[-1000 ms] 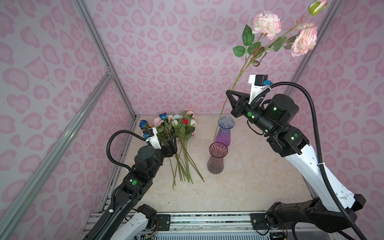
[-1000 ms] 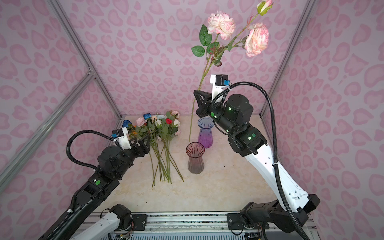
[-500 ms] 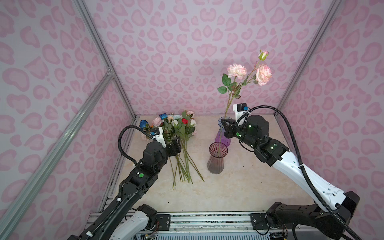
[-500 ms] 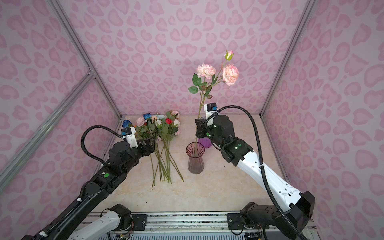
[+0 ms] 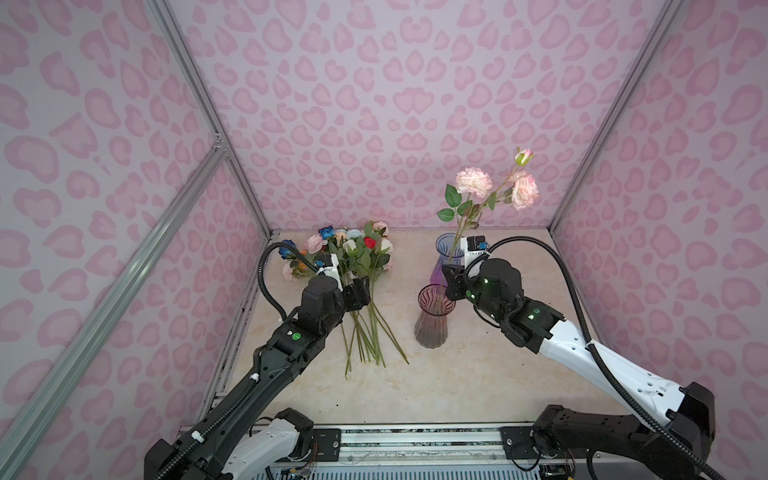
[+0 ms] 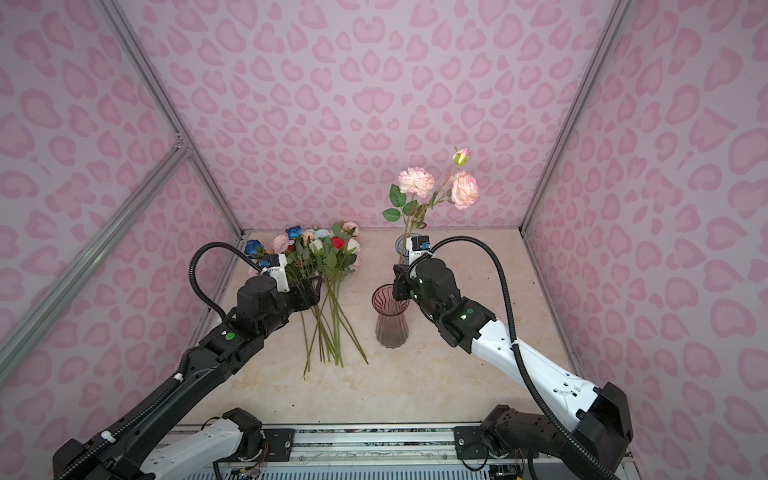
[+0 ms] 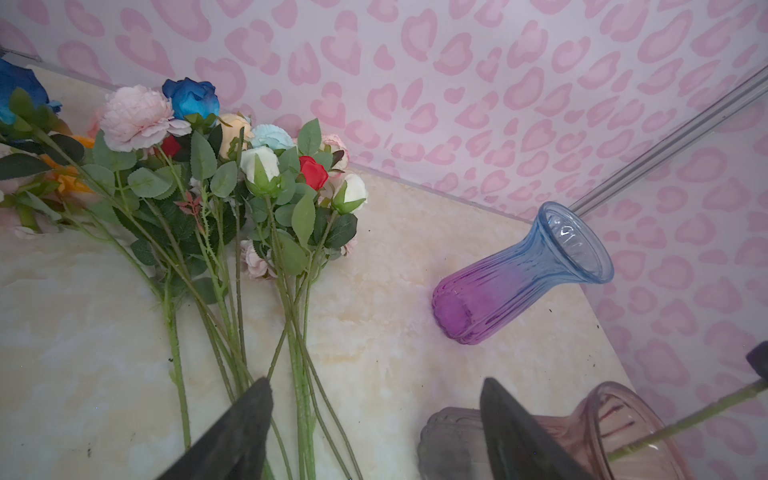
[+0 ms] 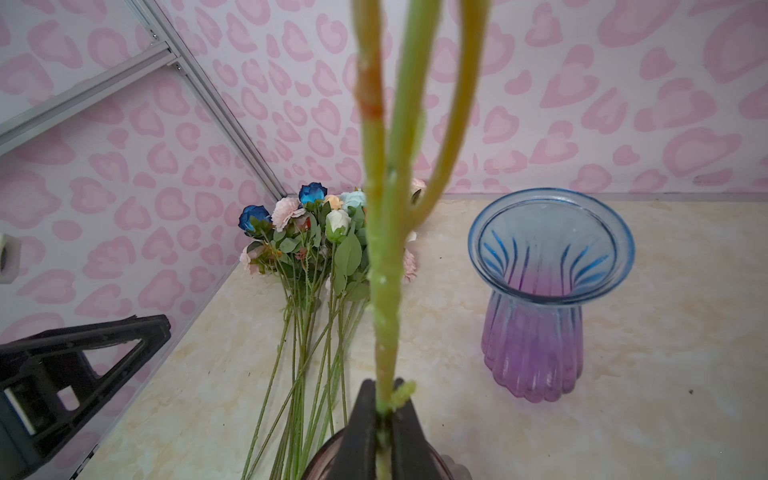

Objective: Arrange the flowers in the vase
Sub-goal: 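Lower the rose stem into the blue-purple vase with right gripper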

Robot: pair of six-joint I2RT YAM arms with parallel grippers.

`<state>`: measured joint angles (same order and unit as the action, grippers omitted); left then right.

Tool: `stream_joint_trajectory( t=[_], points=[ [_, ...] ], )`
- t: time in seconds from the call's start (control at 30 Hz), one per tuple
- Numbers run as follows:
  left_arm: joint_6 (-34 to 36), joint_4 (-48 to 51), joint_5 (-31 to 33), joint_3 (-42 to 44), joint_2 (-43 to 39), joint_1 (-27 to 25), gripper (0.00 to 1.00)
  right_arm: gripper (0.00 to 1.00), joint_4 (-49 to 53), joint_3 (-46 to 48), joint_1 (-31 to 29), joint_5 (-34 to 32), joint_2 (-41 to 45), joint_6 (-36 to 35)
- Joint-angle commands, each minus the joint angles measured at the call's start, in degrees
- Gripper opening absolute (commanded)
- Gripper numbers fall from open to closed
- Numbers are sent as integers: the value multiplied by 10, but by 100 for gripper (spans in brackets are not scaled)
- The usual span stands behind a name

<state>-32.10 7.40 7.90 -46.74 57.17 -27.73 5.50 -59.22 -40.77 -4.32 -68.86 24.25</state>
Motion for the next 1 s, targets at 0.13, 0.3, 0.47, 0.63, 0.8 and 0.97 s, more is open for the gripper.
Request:
stream_joint_trajectory(
  t=[0.13, 0.3, 0.47, 0.63, 0.8, 0.97],
  points=[
    [-7, -10, -9, -1, 9, 0, 79, 18, -7, 14, 0, -13, 11, 13],
    [-6, -12, -5, 0, 11, 0, 79, 19, -2, 20, 0, -18, 26, 11],
    [0, -10, 1, -1, 19, 0, 79, 26, 7, 26, -1, -22, 37, 14],
    [2, -10, 4, -2, 30, 0, 79, 34, 20, 22, -1, -17, 33, 9],
    [3, -11, 6, -5, 43, 1, 79, 38, 32, 23, 0, -24, 36, 7],
    [5, -14, 6, -10, 60, 1, 79, 39, 34, 33, 1, -28, 49, 5]
  ],
)
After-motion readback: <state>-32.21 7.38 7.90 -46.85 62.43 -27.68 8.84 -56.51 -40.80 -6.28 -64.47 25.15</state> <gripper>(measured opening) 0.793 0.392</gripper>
